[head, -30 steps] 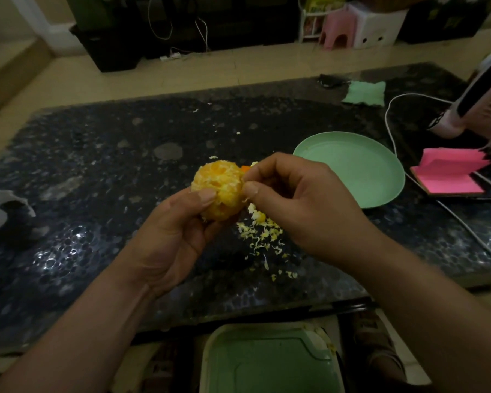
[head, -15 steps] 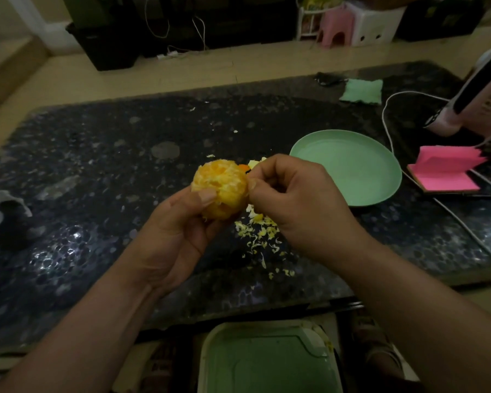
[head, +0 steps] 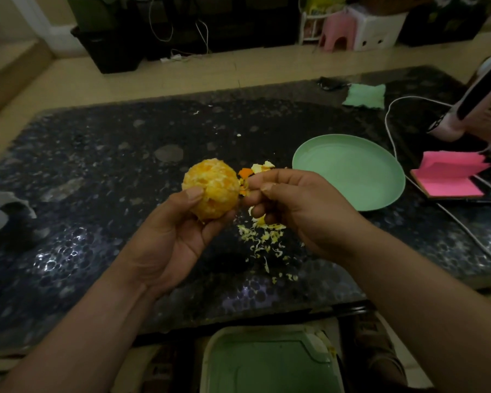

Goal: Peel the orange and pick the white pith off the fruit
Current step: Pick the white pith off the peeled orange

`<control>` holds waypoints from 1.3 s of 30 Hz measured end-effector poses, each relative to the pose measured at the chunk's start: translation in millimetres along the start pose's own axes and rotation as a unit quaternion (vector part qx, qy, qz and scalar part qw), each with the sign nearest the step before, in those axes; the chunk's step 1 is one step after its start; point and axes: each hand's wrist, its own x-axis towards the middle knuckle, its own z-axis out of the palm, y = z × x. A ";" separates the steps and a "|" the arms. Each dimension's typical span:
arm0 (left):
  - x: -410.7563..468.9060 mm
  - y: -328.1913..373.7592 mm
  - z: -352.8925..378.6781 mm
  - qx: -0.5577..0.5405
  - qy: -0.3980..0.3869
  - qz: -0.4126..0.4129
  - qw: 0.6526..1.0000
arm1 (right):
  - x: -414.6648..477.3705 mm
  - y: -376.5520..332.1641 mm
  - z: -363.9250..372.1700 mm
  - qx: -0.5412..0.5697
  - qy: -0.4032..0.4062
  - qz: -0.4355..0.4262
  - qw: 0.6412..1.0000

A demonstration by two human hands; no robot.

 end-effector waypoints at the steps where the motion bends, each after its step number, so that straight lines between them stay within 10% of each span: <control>1: 0.0 0.2 -0.5 -0.006 0.014 0.001 1.000 | 2.5 3.0 -1.3 -0.051 0.015 0.003 0.999; 7: 2.3 -2.7 -2.2 -0.019 0.045 -0.010 0.999 | 15.2 32.8 -1.5 -0.564 0.084 -0.044 0.820; 16: 9.6 -10.7 -9.2 0.041 0.059 -0.005 0.997 | -8.2 4.2 9.8 -0.402 0.130 -0.235 0.875; 39: 9.3 -19.1 0.1 0.207 0.068 0.042 0.975 | -9.8 5.0 11.4 -0.472 0.121 -0.237 0.841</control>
